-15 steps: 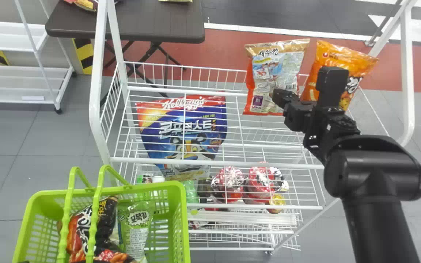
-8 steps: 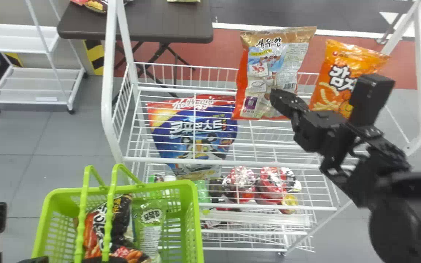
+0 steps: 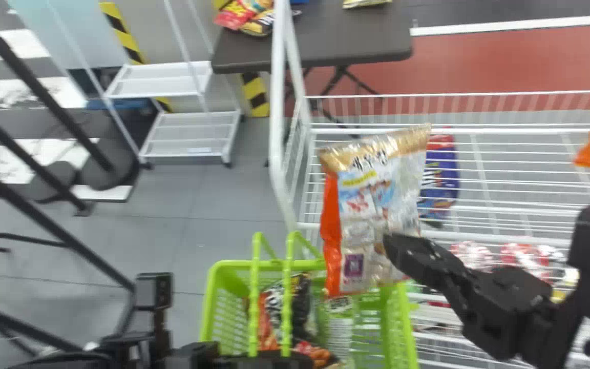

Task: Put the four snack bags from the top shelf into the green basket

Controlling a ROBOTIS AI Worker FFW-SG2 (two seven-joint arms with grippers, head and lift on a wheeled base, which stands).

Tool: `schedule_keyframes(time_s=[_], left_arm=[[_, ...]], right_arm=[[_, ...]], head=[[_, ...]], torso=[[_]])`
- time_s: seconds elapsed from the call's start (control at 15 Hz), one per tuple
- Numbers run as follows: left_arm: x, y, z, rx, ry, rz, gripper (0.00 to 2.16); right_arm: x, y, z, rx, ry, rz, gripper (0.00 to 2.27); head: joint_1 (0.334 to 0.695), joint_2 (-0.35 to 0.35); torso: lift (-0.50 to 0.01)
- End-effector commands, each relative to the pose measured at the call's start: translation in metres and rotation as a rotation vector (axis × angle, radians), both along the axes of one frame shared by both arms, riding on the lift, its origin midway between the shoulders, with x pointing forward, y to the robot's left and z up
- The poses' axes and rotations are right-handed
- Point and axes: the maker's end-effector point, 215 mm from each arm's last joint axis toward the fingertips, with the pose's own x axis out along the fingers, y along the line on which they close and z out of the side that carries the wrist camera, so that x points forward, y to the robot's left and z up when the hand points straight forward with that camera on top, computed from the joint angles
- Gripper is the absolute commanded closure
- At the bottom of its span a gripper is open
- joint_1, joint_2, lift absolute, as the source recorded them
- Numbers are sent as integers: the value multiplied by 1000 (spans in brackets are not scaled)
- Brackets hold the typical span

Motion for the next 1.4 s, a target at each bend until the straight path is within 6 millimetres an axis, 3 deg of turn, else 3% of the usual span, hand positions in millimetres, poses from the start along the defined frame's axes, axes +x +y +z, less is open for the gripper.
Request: schedule_keyframes(time_s=[0.0,0.13,0.27,0.53,0.6,0.67,0.73,0.8,0.93,1.13,1.2,1.33], left_arm=[[-1,3,1,-6,1,2,2145],[0,3,1,-5,1,2,2145],[0,2,1,-7,0,-1,2145],[0,2,1,-8,2,-2,2145],[0,2,1,-8,2,-2,2145],[0,2,0,-8,3,0,2145],[0,2,0,-7,5,-2,2145],[0,3,-1,-8,6,-1,2145],[0,2,-1,-8,7,-2,2145],[0,3,-1,-7,6,0,2145],[0,3,-1,-8,7,0,2145],[-1,2,0,-10,7,-3,2145]], right_arm=[[-29,23,-24,54,111,65,2256],[-47,40,-43,68,169,114,2256],[-66,52,-65,65,255,158,2256],[-109,55,-106,-30,446,240,2256],[-118,51,-112,-64,484,261,2138],[-116,45,-111,-89,482,256,1403],[-108,34,-113,-122,466,231,242],[-102,27,-110,-129,454,215,-2],[-79,13,-97,-117,397,169,29],[-16,-31,-47,-75,192,19,56],[6,-57,-32,-76,133,-51,60],[71,-125,10,-156,-83,-265,56]], head=[[695,308],[695,350],[695,350],[695,350],[695,350],[695,350],[695,350],[695,350],[695,350],[695,350],[695,350],[695,253]], torso=[[0],[0],[0],[0],[0],[0],[0],[0],[0],[0],[0],[0]])
